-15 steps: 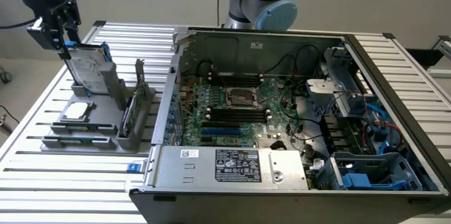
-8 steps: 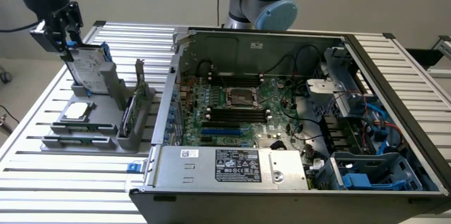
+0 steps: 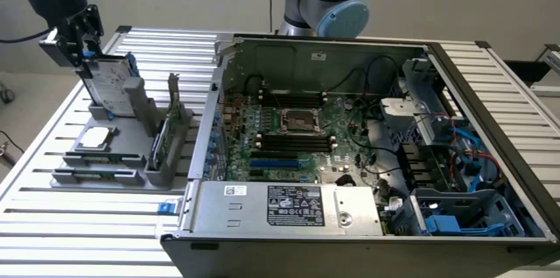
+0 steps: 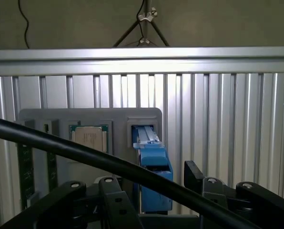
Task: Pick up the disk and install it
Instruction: 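Pick up the disk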
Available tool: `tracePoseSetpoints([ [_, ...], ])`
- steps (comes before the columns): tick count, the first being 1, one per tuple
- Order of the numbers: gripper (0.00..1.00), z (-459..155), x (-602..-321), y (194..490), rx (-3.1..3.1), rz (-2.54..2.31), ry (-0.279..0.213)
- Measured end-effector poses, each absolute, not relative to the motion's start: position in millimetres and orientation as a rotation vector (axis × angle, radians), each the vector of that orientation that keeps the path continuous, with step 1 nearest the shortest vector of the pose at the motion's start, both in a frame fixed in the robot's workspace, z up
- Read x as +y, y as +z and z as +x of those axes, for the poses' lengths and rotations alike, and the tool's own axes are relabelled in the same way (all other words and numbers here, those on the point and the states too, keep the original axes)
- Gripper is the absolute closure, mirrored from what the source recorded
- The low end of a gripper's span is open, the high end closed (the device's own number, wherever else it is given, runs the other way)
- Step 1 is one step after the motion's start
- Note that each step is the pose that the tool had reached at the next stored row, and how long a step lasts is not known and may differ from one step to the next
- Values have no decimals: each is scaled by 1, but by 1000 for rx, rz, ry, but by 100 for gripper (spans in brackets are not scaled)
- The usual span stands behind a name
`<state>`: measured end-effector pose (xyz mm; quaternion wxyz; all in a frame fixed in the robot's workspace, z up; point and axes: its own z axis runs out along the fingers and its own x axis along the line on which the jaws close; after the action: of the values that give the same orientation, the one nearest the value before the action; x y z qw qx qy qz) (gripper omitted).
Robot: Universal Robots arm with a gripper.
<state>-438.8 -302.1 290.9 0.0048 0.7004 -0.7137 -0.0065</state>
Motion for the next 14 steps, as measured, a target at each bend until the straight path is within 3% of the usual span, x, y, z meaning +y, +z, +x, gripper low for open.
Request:
tracePoseSetpoints([
  [14, 40, -441, -302, 287, -2213, 2218, -20],
])
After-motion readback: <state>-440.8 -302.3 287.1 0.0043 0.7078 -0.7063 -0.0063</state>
